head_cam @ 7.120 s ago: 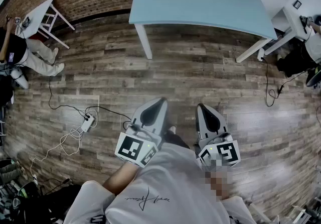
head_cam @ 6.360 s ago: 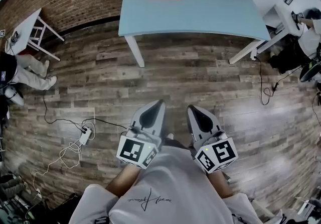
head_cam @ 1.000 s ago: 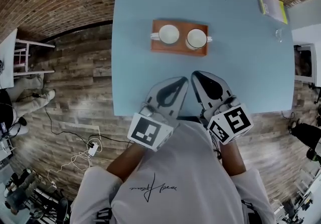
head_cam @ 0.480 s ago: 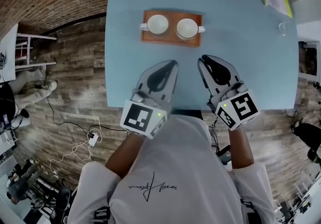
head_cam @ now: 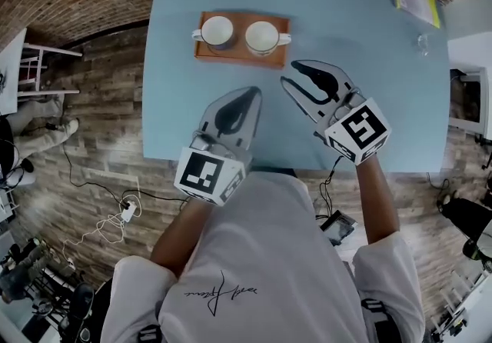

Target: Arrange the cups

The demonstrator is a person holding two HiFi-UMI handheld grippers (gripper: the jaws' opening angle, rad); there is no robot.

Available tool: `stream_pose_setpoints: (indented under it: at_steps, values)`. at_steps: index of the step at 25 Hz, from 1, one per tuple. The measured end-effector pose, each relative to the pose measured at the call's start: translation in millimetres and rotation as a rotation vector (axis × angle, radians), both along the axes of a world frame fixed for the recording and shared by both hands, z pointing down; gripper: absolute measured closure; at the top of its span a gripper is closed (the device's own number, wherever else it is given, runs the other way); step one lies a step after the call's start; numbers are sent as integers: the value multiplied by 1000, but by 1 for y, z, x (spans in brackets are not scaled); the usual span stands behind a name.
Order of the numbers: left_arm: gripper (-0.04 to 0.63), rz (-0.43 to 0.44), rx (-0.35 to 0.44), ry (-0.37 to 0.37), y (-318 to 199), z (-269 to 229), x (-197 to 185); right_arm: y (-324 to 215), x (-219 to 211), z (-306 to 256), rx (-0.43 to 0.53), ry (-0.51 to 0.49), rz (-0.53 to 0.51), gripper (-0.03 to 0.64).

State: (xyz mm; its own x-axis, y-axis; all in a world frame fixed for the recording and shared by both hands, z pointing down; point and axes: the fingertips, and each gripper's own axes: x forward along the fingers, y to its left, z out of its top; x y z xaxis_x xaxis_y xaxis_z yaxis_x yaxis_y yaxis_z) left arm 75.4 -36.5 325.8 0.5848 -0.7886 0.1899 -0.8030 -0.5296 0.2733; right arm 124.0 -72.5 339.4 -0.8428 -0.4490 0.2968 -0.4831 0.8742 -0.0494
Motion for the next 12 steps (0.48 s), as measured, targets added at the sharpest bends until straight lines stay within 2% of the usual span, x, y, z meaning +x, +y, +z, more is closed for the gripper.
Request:
stream_pose_setpoints:
  at_steps: [7,12]
  values:
    - [588,-2,-24,4,-3,6,11,-22,11,14,5,-22,-81,504]
    - [588,-22,-35,-5,-7,9,12,-42,15,24,-5,-47,-99,499]
